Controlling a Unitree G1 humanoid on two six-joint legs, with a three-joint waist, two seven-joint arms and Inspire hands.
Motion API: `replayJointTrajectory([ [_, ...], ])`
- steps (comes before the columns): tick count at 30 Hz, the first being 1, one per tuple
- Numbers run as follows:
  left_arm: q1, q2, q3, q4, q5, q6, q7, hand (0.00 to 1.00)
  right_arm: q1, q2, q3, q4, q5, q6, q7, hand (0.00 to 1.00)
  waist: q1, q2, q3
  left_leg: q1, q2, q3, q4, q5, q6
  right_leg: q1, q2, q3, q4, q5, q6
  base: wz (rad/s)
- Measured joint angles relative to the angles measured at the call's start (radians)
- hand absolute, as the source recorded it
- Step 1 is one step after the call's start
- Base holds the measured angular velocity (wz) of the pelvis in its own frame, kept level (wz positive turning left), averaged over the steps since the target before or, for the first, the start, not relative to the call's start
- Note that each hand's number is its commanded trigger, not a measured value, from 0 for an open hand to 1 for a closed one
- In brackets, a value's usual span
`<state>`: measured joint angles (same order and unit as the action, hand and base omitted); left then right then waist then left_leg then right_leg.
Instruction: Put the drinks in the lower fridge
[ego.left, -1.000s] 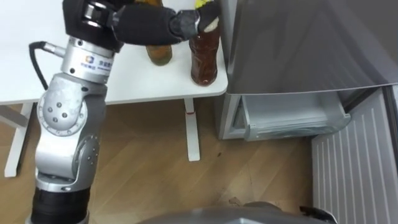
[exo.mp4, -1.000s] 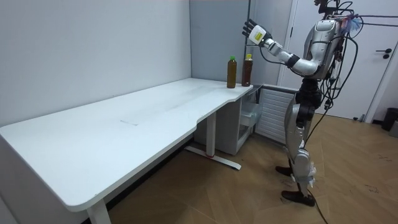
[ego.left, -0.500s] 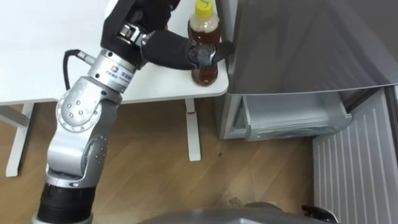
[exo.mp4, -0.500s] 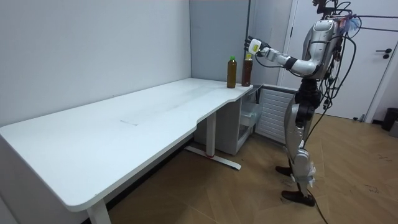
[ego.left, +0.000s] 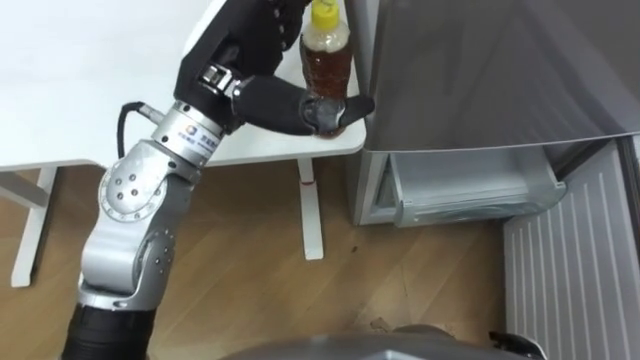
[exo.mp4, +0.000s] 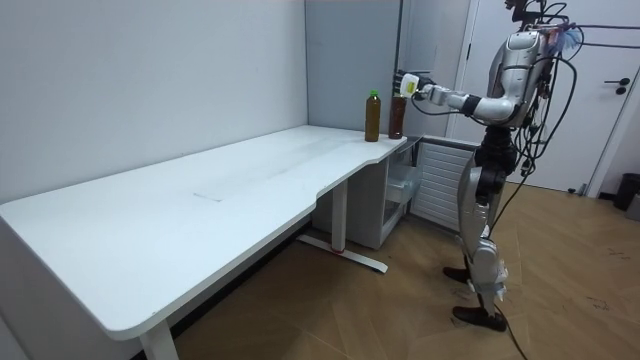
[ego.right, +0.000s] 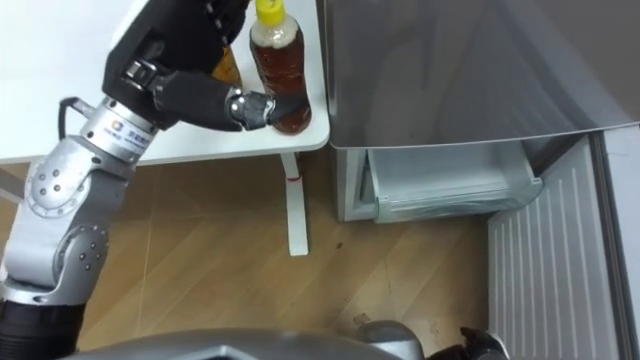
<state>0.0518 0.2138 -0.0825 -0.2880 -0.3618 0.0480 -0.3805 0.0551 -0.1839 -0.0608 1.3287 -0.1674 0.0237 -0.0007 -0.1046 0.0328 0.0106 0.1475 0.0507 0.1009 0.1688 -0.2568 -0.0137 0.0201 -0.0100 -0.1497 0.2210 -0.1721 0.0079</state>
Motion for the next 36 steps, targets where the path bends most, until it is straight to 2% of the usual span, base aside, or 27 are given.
replayJointTrajectory([
  [5, 0.012, -0.005, 0.002, 0.048, -0.001, 0.0, -0.003, 0.0, 0.0, 0.001, 0.0, -0.001, -0.006, 0.011, 0.001, 0.0, 0.0, -0.003, -0.0001, -0.001, 0.0, 0.002, 0.0, 0.0, 0.0, -0.001, 0.0, 0.001, 0.0, 0.0, 0.0, 0.0],
  [9, 0.048, -0.005, 0.001, 0.059, -0.001, 0.036, -0.003, 0.0, 0.001, 0.001, 0.0, -0.001, -0.006, 0.022, -0.001, 0.0, 0.0, -0.008, -0.0009, -0.001, 0.0, 0.006, 0.001, 0.0, 0.0, -0.004, 0.002, 0.008, 0.0, 0.0, 0.0, -0.05],
  [15, 0.053, -0.005, 0.001, 0.059, -0.002, 0.04, -0.003, 0.0, -0.002, 0.002, 0.0, -0.002, -0.009, 0.022, -0.002, 0.0, 0.001, -0.018, -0.0079, -0.001, 0.001, 0.007, 0.001, 0.0, 0.0, -0.005, 0.002, 0.009, 0.0, 0.0, 0.0, -0.01],
  [19, 0.053, -0.005, 0.002, 0.059, -0.003, 0.04, -0.002, 0.0, -0.001, 0.002, 0.0, -0.002, -0.035, 0.023, -0.002, 0.0, 0.002, -0.024, -0.0094, 0.004, 0.003, 0.008, 0.001, 0.0, 0.0, -0.001, 0.004, 0.009, 0.0, 0.001, -0.002, 0.0],
  [31, 0.053, -0.005, 0.007, 0.073, 0.0, 0.048, -0.001, 0.0, 0.002, 0.005, -0.001, -0.009, -0.035, 0.05, 0.001, 0.0, 0.006, -0.015, -0.0037, 0.004, 0.008, 0.01, 0.001, 0.0, 0.0, -0.005, 0.011, 0.019, 0.003, 0.005, -0.008, 0.0],
  [36, 0.053, -0.004, 0.012, 0.084, 0.002, 0.067, 0.011, 0.0, 0.002, 0.005, -0.003, -0.006, -0.035, 0.065, 0.003, 0.0, 0.003, -0.018, -0.0018, 0.004, 0.008, 0.01, 0.002, 0.0, 0.0, -0.005, 0.011, 0.019, 0.004, 0.005, -0.008, 0.0],
])
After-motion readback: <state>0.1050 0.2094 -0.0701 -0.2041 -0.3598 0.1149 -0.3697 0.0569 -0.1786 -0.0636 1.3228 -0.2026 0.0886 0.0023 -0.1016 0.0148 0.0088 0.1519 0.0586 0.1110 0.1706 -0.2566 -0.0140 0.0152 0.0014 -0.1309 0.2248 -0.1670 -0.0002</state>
